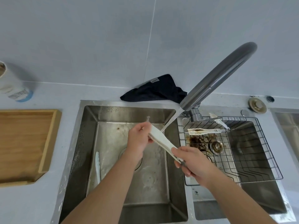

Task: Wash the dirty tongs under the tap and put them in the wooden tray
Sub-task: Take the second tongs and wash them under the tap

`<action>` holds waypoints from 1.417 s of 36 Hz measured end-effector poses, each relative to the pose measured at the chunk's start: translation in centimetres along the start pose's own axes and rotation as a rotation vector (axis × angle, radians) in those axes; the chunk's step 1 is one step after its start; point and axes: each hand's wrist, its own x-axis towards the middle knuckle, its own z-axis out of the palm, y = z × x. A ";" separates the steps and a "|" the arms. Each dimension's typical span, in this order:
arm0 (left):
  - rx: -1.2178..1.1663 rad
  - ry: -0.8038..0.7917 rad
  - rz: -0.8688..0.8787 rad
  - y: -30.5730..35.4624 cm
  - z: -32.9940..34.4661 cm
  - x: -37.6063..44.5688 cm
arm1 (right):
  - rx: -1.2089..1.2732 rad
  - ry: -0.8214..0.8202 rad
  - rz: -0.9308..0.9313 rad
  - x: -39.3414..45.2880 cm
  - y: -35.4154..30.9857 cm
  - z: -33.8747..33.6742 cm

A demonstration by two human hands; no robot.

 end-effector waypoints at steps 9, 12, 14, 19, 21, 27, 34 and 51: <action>-0.143 -0.120 -0.098 0.1 1.3 -2.1 | 0.093 0.020 0.020 -0.7 0.6 -1.5; -0.172 -0.217 -0.095 -0.6 1.8 -2.8 | -0.031 0.104 -0.032 -0.5 0.2 -0.9; -0.201 -0.213 -0.096 -1.0 2.0 -2.8 | -0.229 0.184 -0.121 -0.4 0.2 -0.5; -0.116 -0.175 -0.060 -0.9 1.7 -2.8 | -0.698 0.307 -0.313 -1.0 0.7 -0.1; -0.103 -0.146 -0.026 -0.8 1.6 -2.9 | -0.797 0.324 -0.344 -1.3 0.5 -0.1; -0.030 0.037 0.006 0.0 1.6 -2.2 | -0.882 0.334 -0.412 -1.9 0.6 0.8; -0.058 -0.061 -0.075 0.7 1.8 -2.2 | -0.832 0.377 -0.356 -2.2 0.3 0.6; -0.091 0.029 -0.009 1.9 1.9 -2.3 | -0.656 0.338 -0.366 -2.8 0.1 1.4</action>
